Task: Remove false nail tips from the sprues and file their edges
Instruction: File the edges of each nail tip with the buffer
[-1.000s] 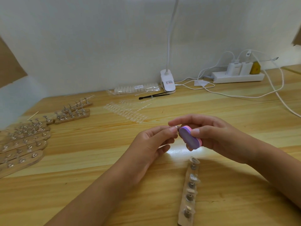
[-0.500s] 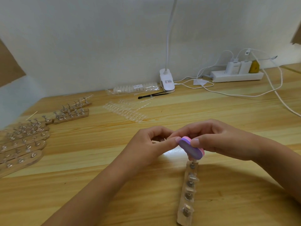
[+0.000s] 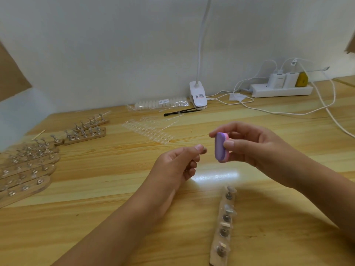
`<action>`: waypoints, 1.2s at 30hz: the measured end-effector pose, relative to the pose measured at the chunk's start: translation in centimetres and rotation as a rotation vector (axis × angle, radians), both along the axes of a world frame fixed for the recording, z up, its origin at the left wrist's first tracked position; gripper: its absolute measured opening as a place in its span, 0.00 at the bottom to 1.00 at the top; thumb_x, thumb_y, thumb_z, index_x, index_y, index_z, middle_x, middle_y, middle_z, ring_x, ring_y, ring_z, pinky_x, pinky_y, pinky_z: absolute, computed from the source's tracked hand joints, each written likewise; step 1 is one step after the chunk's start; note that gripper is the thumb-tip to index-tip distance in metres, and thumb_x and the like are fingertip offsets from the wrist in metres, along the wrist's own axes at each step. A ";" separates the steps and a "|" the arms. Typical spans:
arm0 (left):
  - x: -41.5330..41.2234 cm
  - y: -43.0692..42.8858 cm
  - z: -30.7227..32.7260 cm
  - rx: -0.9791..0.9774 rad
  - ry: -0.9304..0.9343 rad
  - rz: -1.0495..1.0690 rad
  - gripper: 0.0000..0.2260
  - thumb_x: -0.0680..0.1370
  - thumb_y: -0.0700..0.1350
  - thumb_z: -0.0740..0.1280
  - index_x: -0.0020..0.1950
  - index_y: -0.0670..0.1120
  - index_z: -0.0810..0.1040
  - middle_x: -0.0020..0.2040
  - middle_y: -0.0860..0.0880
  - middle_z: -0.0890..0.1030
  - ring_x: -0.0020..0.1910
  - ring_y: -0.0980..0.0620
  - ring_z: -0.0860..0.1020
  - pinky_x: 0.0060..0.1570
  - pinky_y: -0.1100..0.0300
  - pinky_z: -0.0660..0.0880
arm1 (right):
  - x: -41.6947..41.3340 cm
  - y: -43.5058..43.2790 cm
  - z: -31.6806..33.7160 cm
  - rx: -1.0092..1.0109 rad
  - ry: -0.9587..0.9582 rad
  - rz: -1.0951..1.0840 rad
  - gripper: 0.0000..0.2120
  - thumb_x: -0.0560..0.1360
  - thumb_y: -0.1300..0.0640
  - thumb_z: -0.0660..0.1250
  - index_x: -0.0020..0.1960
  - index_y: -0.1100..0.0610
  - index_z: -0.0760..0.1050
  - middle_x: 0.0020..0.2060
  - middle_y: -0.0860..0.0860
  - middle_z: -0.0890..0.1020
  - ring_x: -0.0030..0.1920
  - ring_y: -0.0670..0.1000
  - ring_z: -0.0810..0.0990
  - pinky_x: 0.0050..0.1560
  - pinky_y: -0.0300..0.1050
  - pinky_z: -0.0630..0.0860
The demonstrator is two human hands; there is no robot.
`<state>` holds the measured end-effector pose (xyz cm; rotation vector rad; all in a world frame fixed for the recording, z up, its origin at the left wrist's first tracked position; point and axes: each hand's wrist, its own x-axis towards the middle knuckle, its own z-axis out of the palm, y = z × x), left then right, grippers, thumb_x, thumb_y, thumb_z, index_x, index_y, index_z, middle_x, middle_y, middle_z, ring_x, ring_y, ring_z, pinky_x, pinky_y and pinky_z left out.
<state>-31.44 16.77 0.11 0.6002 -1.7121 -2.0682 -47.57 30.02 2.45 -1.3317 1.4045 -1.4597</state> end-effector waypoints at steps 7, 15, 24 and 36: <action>0.1 0.1 0.0 -0.050 0.008 0.043 0.15 0.64 0.60 0.75 0.42 0.52 0.87 0.37 0.55 0.76 0.37 0.59 0.74 0.43 0.66 0.75 | 0.8 -0.5 -0.3 -0.001 -0.101 -0.048 0.13 0.69 0.55 0.75 0.52 0.56 0.80 0.46 0.56 0.84 0.48 0.56 0.85 0.49 0.43 0.81; 0.2 0.3 0.0 -0.077 -0.023 0.021 0.14 0.67 0.61 0.73 0.44 0.53 0.87 0.37 0.56 0.76 0.38 0.60 0.74 0.43 0.65 0.74 | 2.3 -0.5 -0.3 -0.073 -0.011 -0.100 0.17 0.67 0.58 0.73 0.52 0.61 0.73 0.45 0.56 0.84 0.46 0.55 0.86 0.48 0.41 0.81; 0.1 0.4 -0.4 -0.075 -0.011 0.047 0.12 0.64 0.61 0.74 0.36 0.54 0.84 0.35 0.55 0.73 0.35 0.58 0.71 0.46 0.61 0.72 | 2.7 -0.6 -0.2 -0.112 -0.026 -0.196 0.16 0.68 0.55 0.72 0.53 0.60 0.75 0.42 0.56 0.84 0.44 0.54 0.85 0.47 0.43 0.82; 0.0 0.4 -0.4 -0.102 -0.002 0.079 0.11 0.68 0.59 0.74 0.40 0.53 0.86 0.33 0.56 0.75 0.34 0.59 0.71 0.45 0.63 0.74 | 3.2 -0.6 -0.1 -0.070 -0.067 -0.162 0.16 0.67 0.56 0.72 0.51 0.62 0.73 0.44 0.55 0.85 0.45 0.54 0.86 0.46 0.41 0.81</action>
